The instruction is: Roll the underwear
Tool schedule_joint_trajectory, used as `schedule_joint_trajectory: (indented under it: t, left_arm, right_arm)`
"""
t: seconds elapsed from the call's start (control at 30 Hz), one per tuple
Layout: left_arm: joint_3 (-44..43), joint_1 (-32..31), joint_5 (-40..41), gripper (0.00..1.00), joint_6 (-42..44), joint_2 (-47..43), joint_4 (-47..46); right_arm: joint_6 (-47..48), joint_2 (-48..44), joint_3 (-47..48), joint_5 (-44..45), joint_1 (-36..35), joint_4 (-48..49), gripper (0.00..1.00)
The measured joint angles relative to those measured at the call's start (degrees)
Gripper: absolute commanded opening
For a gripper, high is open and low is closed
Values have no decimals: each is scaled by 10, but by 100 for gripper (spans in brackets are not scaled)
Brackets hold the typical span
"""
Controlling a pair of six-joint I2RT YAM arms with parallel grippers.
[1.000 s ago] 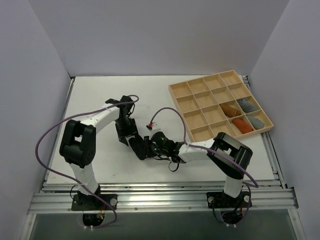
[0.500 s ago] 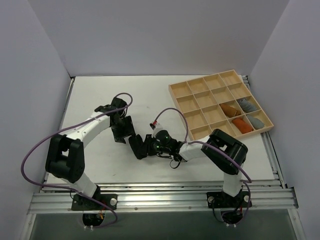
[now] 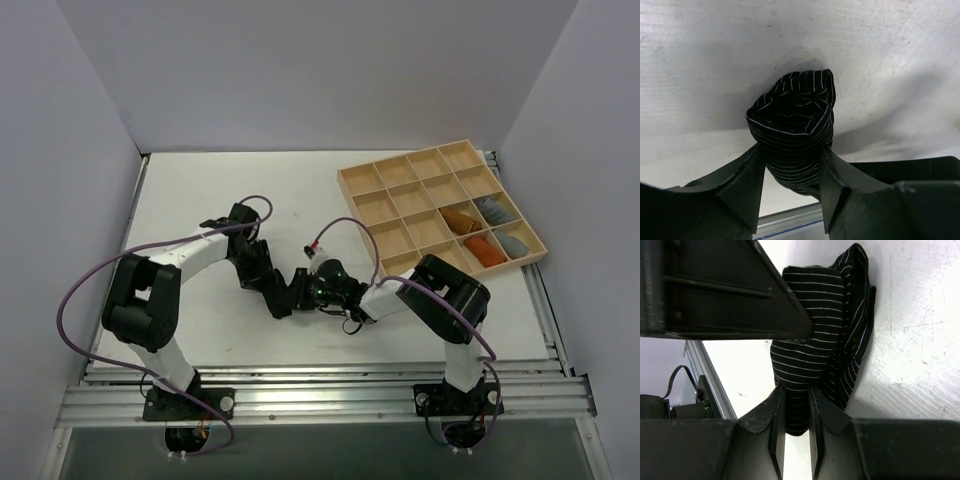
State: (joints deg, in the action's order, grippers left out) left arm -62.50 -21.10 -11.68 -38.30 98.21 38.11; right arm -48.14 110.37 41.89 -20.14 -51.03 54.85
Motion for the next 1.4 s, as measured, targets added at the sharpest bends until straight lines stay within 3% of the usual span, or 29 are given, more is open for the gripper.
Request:
schedule_joint_trajectory:
  t: [0.23,0.4,0.57,0.97,1.23,1.4]
  left_arm:
    - [-7,-2,-13,29,0,19,-11]
    - [-5,-5,-13,27,0,21,-17]
    - [-5,-14,-20,27,-2,24,-28]
    - [-2,-24,-21,26,-5,24,-42]
    - [-2,-25,-16,26,-5,23,-44]
    - [-2,-27,-12,26,-5,23,-44]
  right_arm:
    - [2,-16,11,14,0,-50,11]
    - [13,-29,29,30,-1,-110,34]
    - [28,-64,30,65,0,-189,47]
    - [78,-68,85,67,12,-304,54]
    - [87,-30,118,35,17,-282,56]
    - [86,-27,107,29,19,-253,49]
